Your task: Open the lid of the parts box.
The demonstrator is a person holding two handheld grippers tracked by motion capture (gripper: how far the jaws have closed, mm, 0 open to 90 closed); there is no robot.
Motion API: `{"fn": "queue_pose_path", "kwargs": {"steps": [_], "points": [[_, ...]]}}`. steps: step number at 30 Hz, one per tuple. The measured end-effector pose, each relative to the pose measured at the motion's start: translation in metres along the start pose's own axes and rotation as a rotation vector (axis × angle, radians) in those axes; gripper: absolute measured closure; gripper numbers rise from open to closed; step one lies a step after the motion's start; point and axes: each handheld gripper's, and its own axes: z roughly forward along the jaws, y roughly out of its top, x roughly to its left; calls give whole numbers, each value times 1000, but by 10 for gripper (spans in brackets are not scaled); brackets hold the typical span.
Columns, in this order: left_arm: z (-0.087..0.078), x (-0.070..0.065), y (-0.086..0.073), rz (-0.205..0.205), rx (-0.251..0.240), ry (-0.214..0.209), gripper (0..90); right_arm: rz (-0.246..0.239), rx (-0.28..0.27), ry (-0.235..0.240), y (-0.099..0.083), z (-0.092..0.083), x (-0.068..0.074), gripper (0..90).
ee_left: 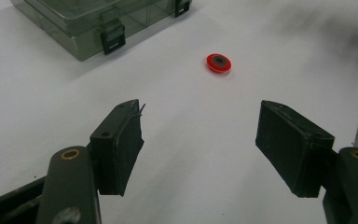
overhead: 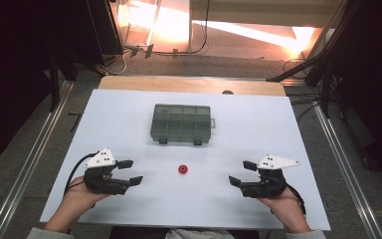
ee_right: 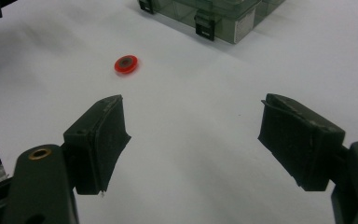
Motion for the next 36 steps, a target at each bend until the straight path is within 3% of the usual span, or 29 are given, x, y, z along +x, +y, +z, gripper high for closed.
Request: {"fn": "queue_pose_path", "kwargs": {"steps": [6,14,36], "points": [[-1,1,0,-6,-16,-6,311,-21,-22,1,0,-1,1,230],[-2,2,0,-8,-27,-7,310,7,-64,15,0,-3,2,203],[0,1,0,-18,-23,-14,310,11,-60,36,1,-2,-1,181]]}}
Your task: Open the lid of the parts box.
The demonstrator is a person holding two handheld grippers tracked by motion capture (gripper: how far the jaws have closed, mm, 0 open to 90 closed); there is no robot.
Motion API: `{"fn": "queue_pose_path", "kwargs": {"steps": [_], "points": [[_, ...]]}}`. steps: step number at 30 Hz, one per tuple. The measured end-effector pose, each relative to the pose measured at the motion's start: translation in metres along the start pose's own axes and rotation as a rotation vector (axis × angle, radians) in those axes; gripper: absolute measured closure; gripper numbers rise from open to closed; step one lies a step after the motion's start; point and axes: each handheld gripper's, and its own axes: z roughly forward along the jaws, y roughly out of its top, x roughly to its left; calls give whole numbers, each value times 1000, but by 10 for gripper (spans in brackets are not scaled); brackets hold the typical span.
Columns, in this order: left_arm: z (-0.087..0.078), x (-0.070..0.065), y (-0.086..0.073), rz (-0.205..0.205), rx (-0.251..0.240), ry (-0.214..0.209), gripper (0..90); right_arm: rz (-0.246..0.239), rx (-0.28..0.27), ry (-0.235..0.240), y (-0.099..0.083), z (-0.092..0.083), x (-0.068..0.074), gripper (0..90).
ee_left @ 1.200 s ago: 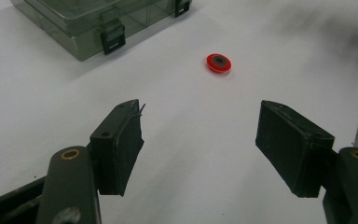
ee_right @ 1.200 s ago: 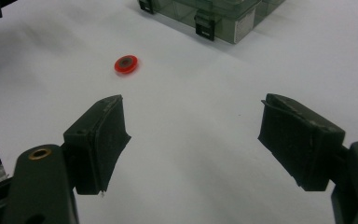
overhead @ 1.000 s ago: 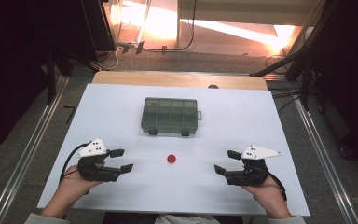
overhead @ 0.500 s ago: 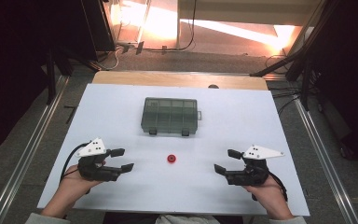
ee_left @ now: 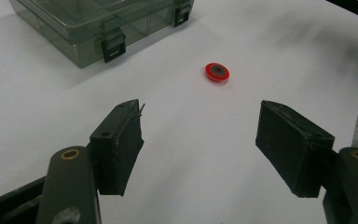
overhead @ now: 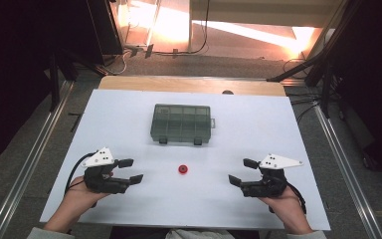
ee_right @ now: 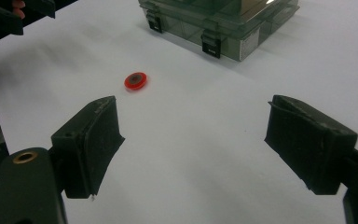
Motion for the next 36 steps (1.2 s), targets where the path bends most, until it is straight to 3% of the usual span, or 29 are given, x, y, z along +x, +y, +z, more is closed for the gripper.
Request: {"fn": "queue_pose_path", "kwargs": {"steps": [9,14,36], "points": [[0,0,0,6,-4,1,309,6,4,10,0,0,0,183],[-1,1,0,-2,-7,2,309,19,27,-21,0,0,-2,198],[-5,2,-2,-16,-21,19,309,42,20,-18,4,0,-5,198]]}}
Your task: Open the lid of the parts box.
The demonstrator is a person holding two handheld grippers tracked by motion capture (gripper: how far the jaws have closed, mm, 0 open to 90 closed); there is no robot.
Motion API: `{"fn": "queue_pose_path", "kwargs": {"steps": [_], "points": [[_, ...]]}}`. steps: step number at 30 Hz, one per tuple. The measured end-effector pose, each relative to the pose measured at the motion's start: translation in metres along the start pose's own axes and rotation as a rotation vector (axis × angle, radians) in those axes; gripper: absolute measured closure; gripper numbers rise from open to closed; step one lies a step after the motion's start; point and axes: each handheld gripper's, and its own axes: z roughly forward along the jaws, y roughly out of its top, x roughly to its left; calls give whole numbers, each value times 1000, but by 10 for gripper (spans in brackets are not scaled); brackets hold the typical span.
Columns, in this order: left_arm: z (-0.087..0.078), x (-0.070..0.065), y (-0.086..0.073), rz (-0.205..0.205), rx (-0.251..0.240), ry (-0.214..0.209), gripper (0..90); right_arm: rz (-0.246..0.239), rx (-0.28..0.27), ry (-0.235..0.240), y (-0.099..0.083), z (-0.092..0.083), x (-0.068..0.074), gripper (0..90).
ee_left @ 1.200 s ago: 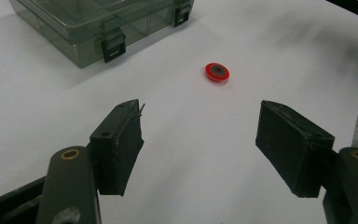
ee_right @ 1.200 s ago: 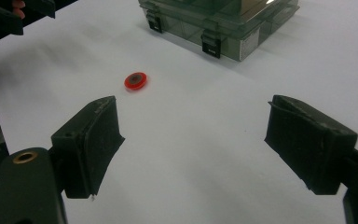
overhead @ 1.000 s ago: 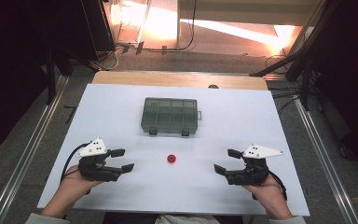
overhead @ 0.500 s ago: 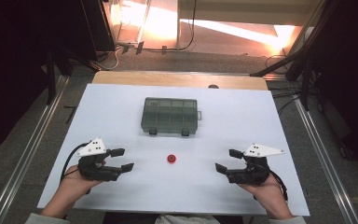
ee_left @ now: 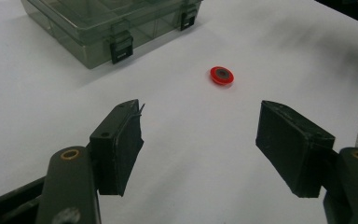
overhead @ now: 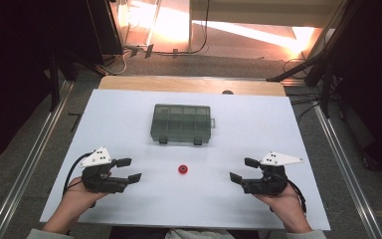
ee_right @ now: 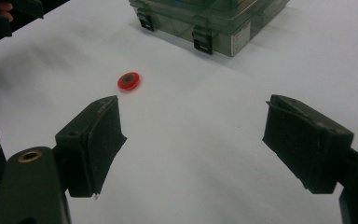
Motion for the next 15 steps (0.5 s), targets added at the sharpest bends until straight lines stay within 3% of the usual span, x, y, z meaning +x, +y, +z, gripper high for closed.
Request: {"fn": "queue_pose_path", "kwargs": {"steps": [6,10,15], "points": [[-3,0,-2,-14,-11,13,309,-5,2,4,3,4,0,198],[-5,1,-3,-48,-20,22,309,-6,3,5,6,7,-1,201],[-6,-1,-5,-46,-27,33,309,-3,7,6,9,11,-2,203]]}}
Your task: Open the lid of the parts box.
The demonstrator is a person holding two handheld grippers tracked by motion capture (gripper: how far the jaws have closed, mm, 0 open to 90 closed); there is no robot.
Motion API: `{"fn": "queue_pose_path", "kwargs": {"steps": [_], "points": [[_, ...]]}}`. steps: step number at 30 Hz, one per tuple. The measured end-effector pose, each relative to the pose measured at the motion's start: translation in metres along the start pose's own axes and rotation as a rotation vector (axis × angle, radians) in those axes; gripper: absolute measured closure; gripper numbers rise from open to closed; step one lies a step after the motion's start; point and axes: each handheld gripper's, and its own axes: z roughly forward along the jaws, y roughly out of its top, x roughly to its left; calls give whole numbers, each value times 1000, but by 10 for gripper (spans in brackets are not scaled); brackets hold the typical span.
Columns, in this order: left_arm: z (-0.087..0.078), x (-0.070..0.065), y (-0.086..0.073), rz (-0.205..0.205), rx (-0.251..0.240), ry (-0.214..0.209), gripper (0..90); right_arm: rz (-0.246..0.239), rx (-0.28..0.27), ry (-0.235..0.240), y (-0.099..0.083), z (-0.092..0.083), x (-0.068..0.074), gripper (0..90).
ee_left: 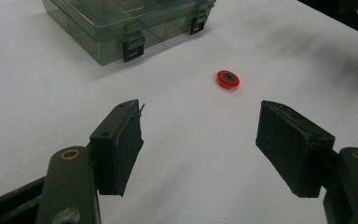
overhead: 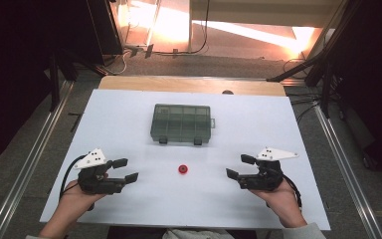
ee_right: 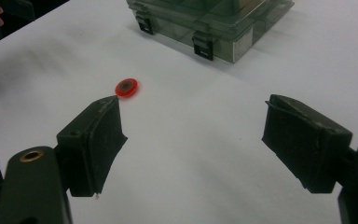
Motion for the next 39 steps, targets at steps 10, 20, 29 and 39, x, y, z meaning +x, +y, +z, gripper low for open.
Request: {"fn": "queue_pose_path", "kwargs": {"steps": [10,20,29,39], "points": [[-3,-1,-4,-17,-6,13,308,8,-11,-14,7,9,0,202],[-5,-2,-4,-35,-1,36,308,-6,-19,-7,16,16,-1,182],[-7,-4,-5,-8,4,45,308,-15,-29,-34,23,21,-3,234],[-7,-4,-4,-7,5,34,309,16,-29,-35,29,26,-9,254]]}}
